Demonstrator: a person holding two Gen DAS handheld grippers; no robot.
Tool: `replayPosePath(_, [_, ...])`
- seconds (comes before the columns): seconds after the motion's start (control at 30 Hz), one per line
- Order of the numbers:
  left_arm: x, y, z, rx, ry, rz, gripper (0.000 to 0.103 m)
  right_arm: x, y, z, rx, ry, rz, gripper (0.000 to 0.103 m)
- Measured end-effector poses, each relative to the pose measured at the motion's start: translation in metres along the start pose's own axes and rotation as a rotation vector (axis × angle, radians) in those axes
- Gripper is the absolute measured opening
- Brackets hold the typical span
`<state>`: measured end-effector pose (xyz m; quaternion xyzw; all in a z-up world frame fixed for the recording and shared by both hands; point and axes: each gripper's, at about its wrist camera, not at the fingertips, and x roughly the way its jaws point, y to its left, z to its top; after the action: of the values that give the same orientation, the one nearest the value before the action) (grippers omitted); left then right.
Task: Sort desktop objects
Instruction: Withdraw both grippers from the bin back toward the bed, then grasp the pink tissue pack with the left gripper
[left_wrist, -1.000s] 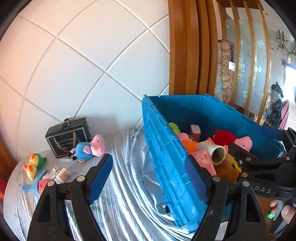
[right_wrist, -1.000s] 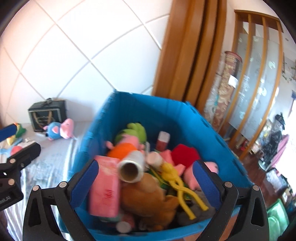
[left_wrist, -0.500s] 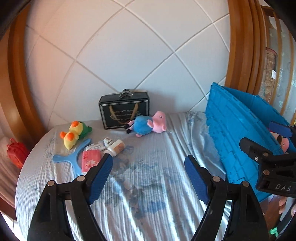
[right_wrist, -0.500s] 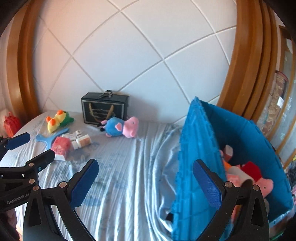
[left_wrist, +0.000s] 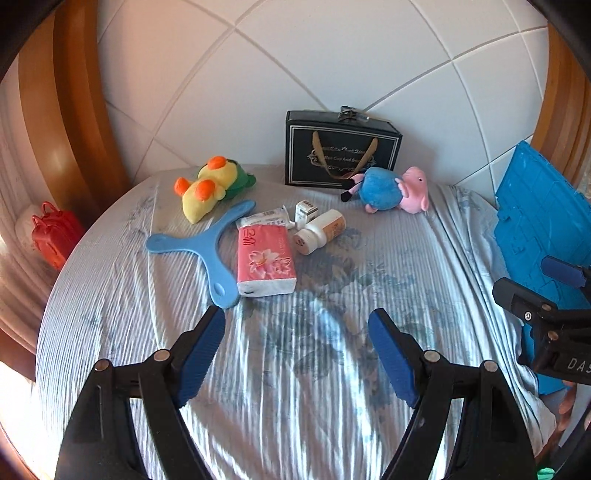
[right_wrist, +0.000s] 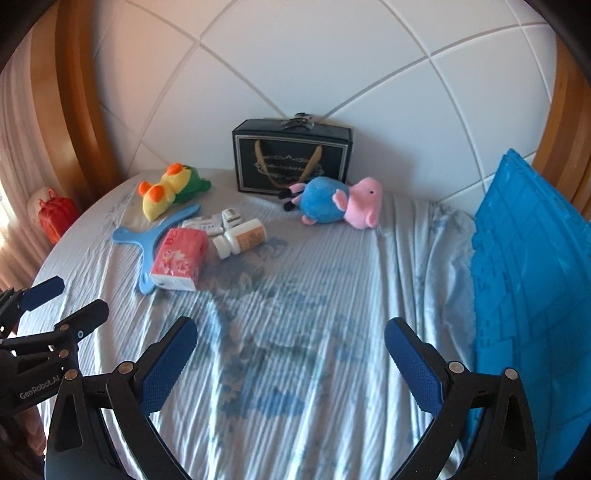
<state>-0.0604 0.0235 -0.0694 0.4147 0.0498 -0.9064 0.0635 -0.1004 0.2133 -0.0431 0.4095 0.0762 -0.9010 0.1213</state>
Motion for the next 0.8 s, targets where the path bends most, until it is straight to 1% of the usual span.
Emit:
replayPosePath(0.17, [0.040,0.023,0.005,-0.036,0.068,0.024,0.080,0.041,0.013,0.011,-0.029,0.064,0.007,0.103])
replayPosePath(0.3, [0.079,0.039,0.010,-0.072,0.132,0.031,0.080,0.077,0.010,0.018,-0.036,0.122,-0.002,0.103])
replayPosePath(0.4, [0.107,0.045,0.017,-0.077,0.171,0.046,0.080,0.104,0.007,0.023,-0.033,0.162,-0.002,0.103])
replayPosePath(0.47, [0.125,0.048,0.026,-0.074,0.185,0.045,0.080,0.123,0.004,0.026,-0.029,0.201,-0.006,0.103])
replayPosePath(0.53, [0.139,0.048,0.037,-0.070,0.182,0.045,0.080,0.142,0.000,0.028,-0.025,0.228,-0.014,0.103])
replayPosePath(0.63, [0.164,0.048,0.055,-0.059,0.188,0.063,0.080,0.162,-0.003,0.033,-0.020,0.255,-0.026,0.103])
replayPosePath(0.73, [0.191,0.046,0.070,-0.067,0.219,0.061,0.080,0.179,-0.004,0.040,-0.034,0.269,-0.030,0.103])
replayPosePath(0.8, [0.210,0.042,0.076,-0.053,0.250,0.056,0.080,0.189,-0.003,0.044,-0.043,0.276,-0.030,0.103])
